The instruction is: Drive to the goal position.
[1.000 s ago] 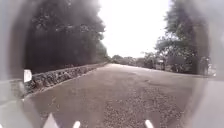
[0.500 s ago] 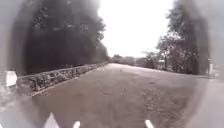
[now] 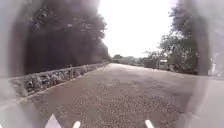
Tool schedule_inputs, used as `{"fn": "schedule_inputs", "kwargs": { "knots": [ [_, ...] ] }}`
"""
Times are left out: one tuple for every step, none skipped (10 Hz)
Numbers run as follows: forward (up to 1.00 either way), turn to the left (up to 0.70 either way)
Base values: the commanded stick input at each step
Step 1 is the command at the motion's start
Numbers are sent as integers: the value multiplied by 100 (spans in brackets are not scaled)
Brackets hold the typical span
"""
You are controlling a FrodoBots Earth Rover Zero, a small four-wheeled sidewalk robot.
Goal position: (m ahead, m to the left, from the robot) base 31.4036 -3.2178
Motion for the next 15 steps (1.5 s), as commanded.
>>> {"fn": "schedule_inputs", "kwargs": {
  "knots": [
    [85, -30],
    [85, -34],
    [85, -34],
    [85, -34],
    [85, 0],
    [85, 0],
    [85, 0],
    [85, 0],
    [85, 0],
    [85, 0],
    [85, 0],
    [85, 0],
    [85, 0],
    [85, 0],
    [85, 0]
  ]
}}
